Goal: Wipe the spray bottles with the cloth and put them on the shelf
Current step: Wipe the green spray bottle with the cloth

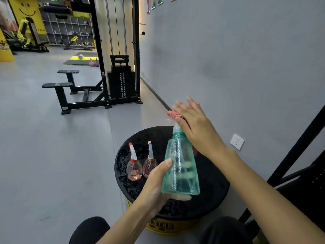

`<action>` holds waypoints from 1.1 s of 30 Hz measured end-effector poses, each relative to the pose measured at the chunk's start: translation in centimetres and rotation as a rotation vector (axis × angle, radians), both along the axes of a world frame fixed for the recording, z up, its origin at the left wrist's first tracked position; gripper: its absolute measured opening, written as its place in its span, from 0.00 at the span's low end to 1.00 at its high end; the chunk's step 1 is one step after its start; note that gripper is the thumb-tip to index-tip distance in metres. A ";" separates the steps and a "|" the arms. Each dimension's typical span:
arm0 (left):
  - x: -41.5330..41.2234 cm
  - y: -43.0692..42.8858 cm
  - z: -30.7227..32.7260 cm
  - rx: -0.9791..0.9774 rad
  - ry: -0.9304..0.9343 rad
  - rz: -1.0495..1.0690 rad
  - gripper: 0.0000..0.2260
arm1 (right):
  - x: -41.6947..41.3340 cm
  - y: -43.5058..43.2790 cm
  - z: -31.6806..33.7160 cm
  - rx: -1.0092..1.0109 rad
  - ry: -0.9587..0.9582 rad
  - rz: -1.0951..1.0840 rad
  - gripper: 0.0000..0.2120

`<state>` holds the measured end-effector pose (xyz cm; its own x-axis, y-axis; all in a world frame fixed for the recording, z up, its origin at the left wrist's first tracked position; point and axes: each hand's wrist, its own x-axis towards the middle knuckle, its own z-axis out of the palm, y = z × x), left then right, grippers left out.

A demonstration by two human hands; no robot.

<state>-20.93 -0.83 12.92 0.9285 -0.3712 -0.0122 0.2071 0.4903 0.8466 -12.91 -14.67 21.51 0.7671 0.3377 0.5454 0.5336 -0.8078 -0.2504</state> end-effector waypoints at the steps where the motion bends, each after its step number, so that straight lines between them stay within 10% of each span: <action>1: 0.0 -0.1 0.0 0.001 0.003 -0.003 0.19 | 0.2 0.0 0.1 0.041 -0.004 -0.023 0.21; 12: 0.6 0.5 0.5 0.024 0.043 0.065 0.22 | -3.7 1.1 -1.0 0.191 0.011 0.126 0.18; 19: 0.5 1.1 0.4 0.085 0.026 0.047 0.42 | -5.3 -0.5 1.0 0.642 -0.070 0.073 0.14; 33: 0.6 0.5 1.2 0.053 -0.007 0.084 0.18 | -7.4 1.1 -2.9 0.492 -0.003 0.092 0.22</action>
<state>-20.35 -0.36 14.16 0.9563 -0.2915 -0.0226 0.1610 0.4605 0.8729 -20.31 -13.55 18.62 0.7445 0.1059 0.6591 0.5983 -0.5437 -0.5886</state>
